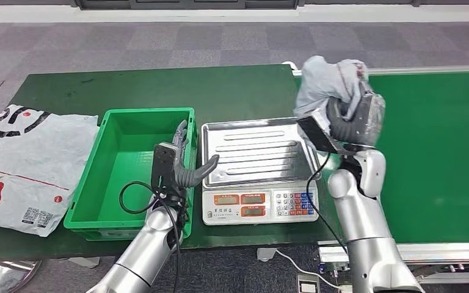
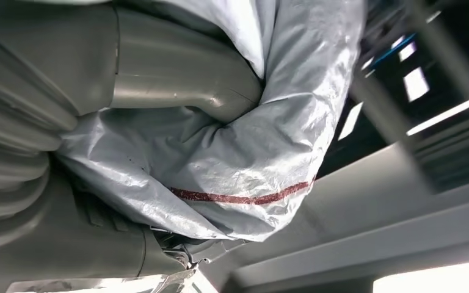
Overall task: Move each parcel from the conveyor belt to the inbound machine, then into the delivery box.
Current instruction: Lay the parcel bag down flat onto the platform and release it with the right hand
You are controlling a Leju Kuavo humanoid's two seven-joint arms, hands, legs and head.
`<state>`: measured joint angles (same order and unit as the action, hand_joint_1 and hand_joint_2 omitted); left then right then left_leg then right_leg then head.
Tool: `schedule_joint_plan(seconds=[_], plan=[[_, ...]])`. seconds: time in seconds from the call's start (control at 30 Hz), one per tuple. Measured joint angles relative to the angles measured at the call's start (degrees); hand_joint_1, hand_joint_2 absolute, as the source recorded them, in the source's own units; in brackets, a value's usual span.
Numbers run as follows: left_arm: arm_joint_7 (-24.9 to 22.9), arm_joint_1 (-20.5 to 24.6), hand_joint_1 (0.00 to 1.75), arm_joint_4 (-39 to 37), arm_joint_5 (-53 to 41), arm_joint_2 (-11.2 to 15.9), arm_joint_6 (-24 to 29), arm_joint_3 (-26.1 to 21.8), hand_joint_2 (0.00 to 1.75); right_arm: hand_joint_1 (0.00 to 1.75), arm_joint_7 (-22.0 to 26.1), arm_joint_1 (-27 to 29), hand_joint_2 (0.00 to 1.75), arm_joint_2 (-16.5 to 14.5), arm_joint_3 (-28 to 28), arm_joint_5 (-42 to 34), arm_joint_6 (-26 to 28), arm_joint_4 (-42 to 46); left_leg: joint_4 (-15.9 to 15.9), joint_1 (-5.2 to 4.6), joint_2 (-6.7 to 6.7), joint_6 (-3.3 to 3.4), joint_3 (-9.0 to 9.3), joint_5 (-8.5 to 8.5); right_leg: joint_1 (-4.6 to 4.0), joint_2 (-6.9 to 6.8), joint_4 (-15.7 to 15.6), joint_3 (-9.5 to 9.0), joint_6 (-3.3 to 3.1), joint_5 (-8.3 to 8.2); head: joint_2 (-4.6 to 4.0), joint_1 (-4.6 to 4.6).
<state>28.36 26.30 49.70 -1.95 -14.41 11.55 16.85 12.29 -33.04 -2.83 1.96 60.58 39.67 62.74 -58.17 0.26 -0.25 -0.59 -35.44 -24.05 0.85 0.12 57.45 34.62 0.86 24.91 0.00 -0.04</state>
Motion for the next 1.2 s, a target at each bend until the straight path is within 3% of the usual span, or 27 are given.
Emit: schedule_joint_plan(seconds=[0.43,0.97,1.17,1.2], plan=[[0.1,0.81,0.0,-0.67,0.31,0.03,-0.03,0.03,1.75,1.75,-2.57,-6.46,1.75,-0.76,16.43,-5.12,-2.3,-11.17,0.02,0.06,-0.18,-0.02,-0.19,0.08,-0.03,-0.2,0.09,0.14,-0.04,0.01,0.0,0.0],[0.1,0.86,0.0,-0.87,0.82,0.14,-0.03,0.03,1.75,1.75,-2.74,-7.41,1.75,-0.71,20.12,-6.19,-2.47,-14.04,0.01,0.05,-0.16,-0.01,-0.21,0.09,-0.02,-0.16,0.08,0.15,-0.04,0.0,0.0,0.0],[0.27,0.97,0.0,-0.88,1.06,0.16,-0.57,0.05,1.75,1.75,-1.46,-8.56,1.75,-2.08,22.56,-10.38,-12.12,-16.36,0.02,0.06,-0.1,-0.02,-0.21,0.09,-0.03,-0.1,0.09,0.18,-0.05,-0.01,0.0,0.0],[0.26,1.08,0.0,-0.9,1.12,0.16,-0.83,0.09,1.75,1.45,-1.0,-8.59,1.75,-2.63,23.31,-12.14,-14.49,-17.15,0.02,0.07,-0.09,-0.02,-0.2,0.09,-0.04,-0.1,0.09,0.19,-0.06,-0.01,0.0,0.0]])
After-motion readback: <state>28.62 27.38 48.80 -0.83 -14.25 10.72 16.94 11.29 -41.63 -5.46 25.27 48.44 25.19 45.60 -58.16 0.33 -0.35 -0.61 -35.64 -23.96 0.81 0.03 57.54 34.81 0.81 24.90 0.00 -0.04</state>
